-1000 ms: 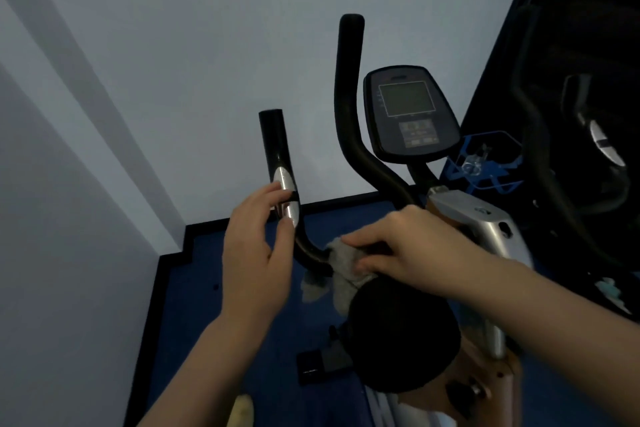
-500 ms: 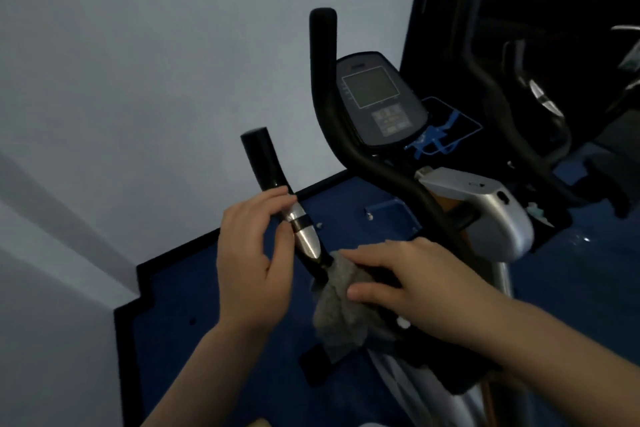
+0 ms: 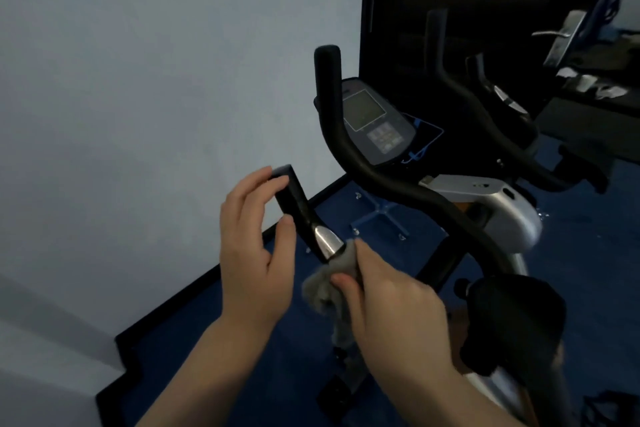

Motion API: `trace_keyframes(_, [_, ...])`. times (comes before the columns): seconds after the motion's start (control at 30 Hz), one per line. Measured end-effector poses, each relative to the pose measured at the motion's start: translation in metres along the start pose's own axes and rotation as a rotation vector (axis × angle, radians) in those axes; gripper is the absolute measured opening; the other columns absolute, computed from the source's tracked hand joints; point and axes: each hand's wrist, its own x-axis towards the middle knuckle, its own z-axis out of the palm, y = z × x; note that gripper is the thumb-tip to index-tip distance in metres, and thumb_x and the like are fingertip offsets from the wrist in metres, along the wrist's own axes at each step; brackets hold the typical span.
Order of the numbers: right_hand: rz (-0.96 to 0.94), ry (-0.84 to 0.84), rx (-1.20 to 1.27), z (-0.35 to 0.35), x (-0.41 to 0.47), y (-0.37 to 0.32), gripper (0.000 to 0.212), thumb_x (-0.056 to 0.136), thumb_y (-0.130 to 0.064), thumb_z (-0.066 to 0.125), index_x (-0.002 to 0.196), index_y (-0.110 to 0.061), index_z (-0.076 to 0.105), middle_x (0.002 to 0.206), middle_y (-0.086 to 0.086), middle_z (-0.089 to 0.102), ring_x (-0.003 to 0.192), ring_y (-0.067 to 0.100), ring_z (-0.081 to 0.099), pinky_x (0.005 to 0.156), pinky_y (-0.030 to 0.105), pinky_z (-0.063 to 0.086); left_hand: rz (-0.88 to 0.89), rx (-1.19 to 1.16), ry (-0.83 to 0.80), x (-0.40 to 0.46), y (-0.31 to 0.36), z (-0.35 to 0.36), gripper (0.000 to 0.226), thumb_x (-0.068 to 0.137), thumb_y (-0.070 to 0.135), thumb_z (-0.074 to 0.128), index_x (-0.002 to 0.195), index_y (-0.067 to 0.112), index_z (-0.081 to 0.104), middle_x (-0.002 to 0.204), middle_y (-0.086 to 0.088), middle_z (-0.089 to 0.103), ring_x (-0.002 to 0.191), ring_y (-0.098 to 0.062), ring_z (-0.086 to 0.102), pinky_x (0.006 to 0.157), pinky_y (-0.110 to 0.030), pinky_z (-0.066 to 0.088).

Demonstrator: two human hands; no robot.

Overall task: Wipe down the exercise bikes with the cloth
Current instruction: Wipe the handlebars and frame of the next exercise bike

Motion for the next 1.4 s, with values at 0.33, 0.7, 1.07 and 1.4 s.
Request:
trace_keyframes(0.33, [-0.025,0.133,0.152,0.018,0.048,-0.028,0.031,0.095,-0.043,0.045,0.122,-0.028,0.049,0.1,-0.009,0.066,0.084,0.009,0.063,0.066,0.022,0.041,-0.064,-0.068,-0.169,0.026,-0.014,-0.014,0.033,0.093,0.018,0.043,0.123,0.025,0.057,0.125,0.014,0.057,0.121,-0.004,0.049,0.098,-0.011,0.036])
trace_keyframes(0.7, [-0.164,0.173,0.608,0.008,0.094,-0.046,0.02,0.095,-0.023,0.052,0.113,-0.023,0.061,0.095,-0.008,0.07,0.085,0.006,0.064,0.076,0.029,0.054,-0.249,-0.277,-0.149,0.029,-0.011,-0.024,0.031,0.093,0.03,0.042,0.118,0.029,0.061,0.11,0.017,0.066,0.104,-0.001,0.061,0.082,-0.013,0.048])
trace_keyframes(1.07, [-0.337,0.178,0.43,0.005,0.099,-0.042,0.023,0.093,-0.019,0.056,0.115,-0.018,0.063,0.104,-0.008,0.066,0.092,0.006,0.062,0.081,0.03,0.052,-0.24,-0.265,-0.112,0.021,-0.014,-0.033,0.031,0.093,0.03,0.041,0.117,0.026,0.06,0.11,0.015,0.065,0.104,-0.003,0.06,0.082,-0.012,0.047])
trace_keyframes(1.4, [0.009,0.354,0.615,0.022,0.078,-0.05,0.035,0.09,-0.028,0.062,0.125,-0.03,0.06,0.093,-0.017,0.07,0.085,-0.005,0.065,0.077,0.016,0.054,-0.111,-0.275,-0.386,0.051,-0.021,-0.039,0.036,0.096,0.029,0.04,0.129,0.027,0.053,0.123,0.02,0.058,0.113,0.007,0.053,0.09,-0.007,0.04])
